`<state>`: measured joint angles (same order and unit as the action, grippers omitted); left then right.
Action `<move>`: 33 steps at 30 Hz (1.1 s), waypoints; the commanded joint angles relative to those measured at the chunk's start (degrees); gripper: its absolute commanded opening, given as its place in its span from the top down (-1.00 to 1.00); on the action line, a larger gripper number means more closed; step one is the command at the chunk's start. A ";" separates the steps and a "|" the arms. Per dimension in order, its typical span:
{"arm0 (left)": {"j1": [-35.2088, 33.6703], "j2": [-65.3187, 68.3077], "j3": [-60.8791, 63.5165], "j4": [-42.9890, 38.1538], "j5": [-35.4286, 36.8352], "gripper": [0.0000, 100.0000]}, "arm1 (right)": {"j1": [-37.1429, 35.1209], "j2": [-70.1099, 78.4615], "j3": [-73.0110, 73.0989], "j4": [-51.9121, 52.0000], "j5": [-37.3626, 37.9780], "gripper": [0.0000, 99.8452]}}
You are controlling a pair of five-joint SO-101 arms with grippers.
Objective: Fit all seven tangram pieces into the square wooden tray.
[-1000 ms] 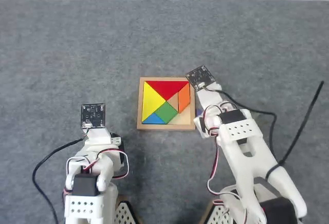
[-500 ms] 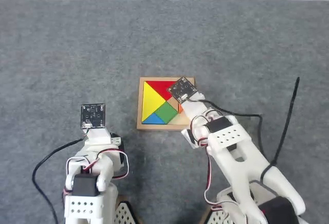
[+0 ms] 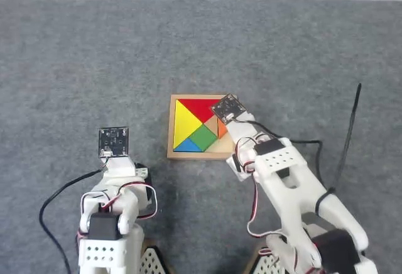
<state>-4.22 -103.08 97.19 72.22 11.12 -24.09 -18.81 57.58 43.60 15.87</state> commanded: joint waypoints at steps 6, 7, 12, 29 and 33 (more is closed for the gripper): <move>-0.35 -1.14 -0.75 0.09 -0.62 0.97 | 3.91 4.00 -4.57 3.91 1.14 0.66; -0.35 -1.14 -0.75 0.09 -0.62 0.97 | 4.70 4.88 -5.36 4.00 1.14 0.66; -0.35 -1.14 -0.75 0.09 -0.62 0.97 | 5.23 10.42 -9.85 6.55 1.23 0.67; -0.35 -1.14 -0.75 0.09 -0.62 0.97 | 12.88 10.68 -13.71 9.10 -0.44 0.97; -0.35 -1.14 -0.75 0.09 -0.62 0.97 | 15.96 7.87 -13.45 9.36 -1.05 0.97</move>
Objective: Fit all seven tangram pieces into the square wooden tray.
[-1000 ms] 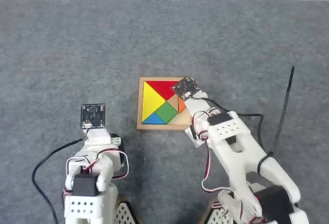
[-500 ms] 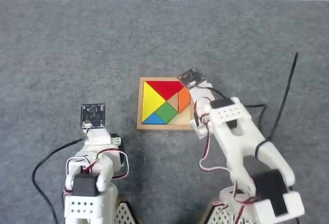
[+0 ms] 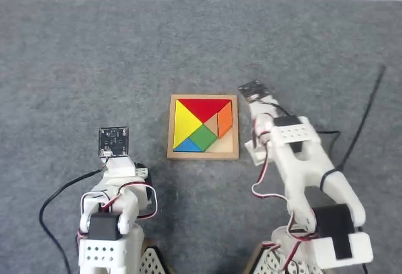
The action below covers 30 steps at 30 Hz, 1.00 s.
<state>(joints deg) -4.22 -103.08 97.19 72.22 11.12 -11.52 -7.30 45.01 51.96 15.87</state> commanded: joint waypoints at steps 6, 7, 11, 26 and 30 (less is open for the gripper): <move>-0.35 -1.14 -0.75 0.09 -0.62 0.97 | 6.20 -5.05 -0.88 0.75 -2.99 0.96; -0.35 -1.14 -0.75 0.09 -0.62 0.97 | 5.93 -5.05 -1.05 0.84 -2.99 0.96; -0.35 -1.14 -0.75 0.09 -0.62 0.97 | 3.74 -5.23 -1.76 1.10 -2.46 0.88; -0.35 -1.14 -0.75 0.09 -0.62 0.97 | -0.13 -8.40 -2.11 -0.48 2.64 0.70; -0.35 -1.14 -0.75 0.09 -0.62 0.97 | -0.22 -0.84 -3.69 -0.48 4.84 0.59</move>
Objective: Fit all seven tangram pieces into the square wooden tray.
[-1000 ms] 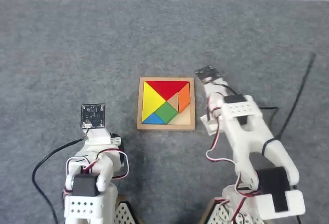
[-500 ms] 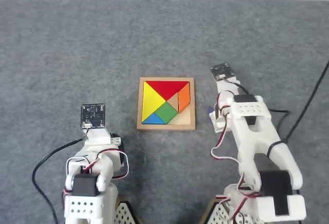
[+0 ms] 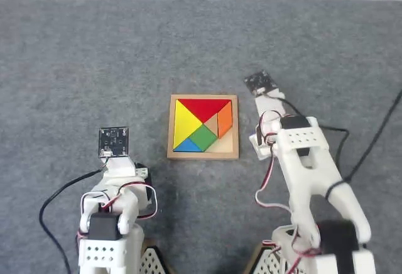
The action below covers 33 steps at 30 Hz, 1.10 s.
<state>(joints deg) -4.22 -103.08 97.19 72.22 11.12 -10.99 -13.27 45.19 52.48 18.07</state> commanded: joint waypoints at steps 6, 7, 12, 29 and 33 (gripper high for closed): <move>-0.35 -1.14 -0.75 0.09 -0.62 0.97 | 0.04 14.99 -9.85 1.45 3.60 0.57; -0.35 -1.14 -0.75 0.09 -0.62 0.97 | 0.22 16.48 -11.78 3.03 3.60 0.57; -0.35 -1.14 -0.75 0.09 -0.62 0.97 | 0.22 20.97 -16.26 6.55 3.52 0.57; -0.35 -1.14 -0.75 0.09 -0.62 0.97 | -0.40 16.57 -15.56 6.55 -1.67 0.98; -0.35 -1.14 -0.75 0.09 -0.62 0.97 | -1.36 2.33 -7.82 3.21 -0.70 0.98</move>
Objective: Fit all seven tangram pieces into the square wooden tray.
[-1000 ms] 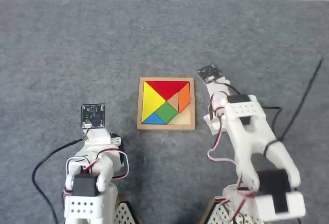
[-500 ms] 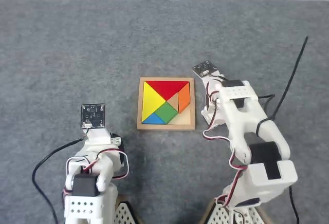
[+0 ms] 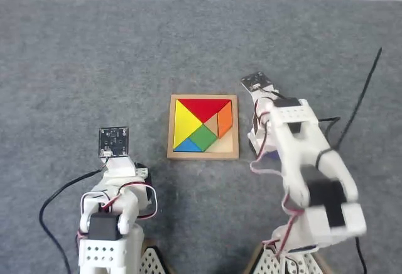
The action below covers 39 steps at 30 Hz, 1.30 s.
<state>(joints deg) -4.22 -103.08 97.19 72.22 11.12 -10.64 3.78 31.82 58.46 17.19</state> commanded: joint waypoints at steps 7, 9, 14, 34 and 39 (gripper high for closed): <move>-0.35 -1.14 -0.75 0.09 -0.62 0.97 | -8.31 -36.26 14.77 -1.63 9.32 0.98; -0.35 -1.14 -0.75 0.09 -0.62 0.97 | -10.15 -36.97 12.75 0.75 13.98 0.98; -0.35 -1.14 -0.75 0.09 -0.62 0.97 | -15.08 -31.60 4.57 6.73 25.93 0.98; -0.35 -1.14 -0.75 0.09 -0.62 0.97 | -19.30 -9.36 -9.05 4.26 58.46 0.98; -0.35 -1.14 -0.75 0.09 -0.62 0.97 | -17.98 -14.20 -11.08 5.49 38.07 0.98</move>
<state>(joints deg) -4.22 -103.08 97.19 72.22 11.12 -29.89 -4.84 24.44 63.65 70.37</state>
